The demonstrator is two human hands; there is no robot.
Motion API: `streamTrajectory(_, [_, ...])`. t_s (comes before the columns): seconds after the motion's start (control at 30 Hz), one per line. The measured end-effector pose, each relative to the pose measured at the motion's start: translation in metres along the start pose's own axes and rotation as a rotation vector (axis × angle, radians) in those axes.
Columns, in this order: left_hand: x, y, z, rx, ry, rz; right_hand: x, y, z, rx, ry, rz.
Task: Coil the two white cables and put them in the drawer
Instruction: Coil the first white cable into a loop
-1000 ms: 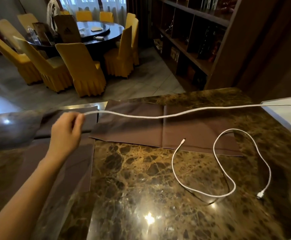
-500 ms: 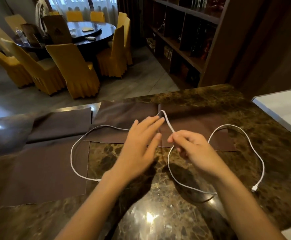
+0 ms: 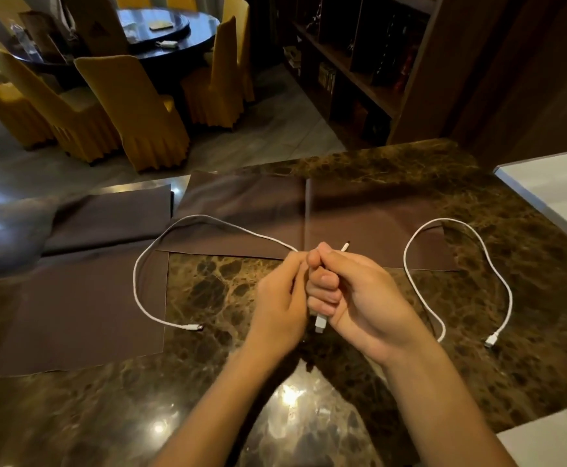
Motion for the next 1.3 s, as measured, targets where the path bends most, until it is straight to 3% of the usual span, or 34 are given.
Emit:
streamTrajectory(0.2, [0.012,-0.004,0.034,-0.114,0.053,0.078,-0.01,0.007,0.006,0.036,0.011,-0.069])
streamTrajectory(0.47, [0.033,0.006,0.06,-0.263,-0.067,-0.03,-0.019,-0.013,-0.004,-0.132,0.099,-0.174])
streamTrajectory(0.6, [0.031,0.024,0.055,-0.233,-0.133,-0.093,-0.03,-0.019,-0.004,-0.255,0.187,0.007])
streamTrajectory(0.9, [0.017,0.036,0.057,-0.209,-0.245,-0.379,-0.044,0.008,-0.005,-0.326,0.187,0.639])
streamTrajectory(1.13, [-0.007,0.032,0.059,-0.292,-0.198,-0.445,-0.043,0.044,0.005,-0.265,0.054,0.682])
streamTrajectory(1.3, [-0.016,0.04,0.056,-0.322,-0.158,-0.332,-0.039,0.05,0.005,-0.24,0.01,0.725])
Point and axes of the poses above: each hand's wrist, its own z-axis away from the middle knuckle, its own x-axis out of the palm, y = z × x, the point moved 6 cm from there along -z, towards the middle knuckle, and after that the axes turned 1 degree about -y, right-handed, at the moved point
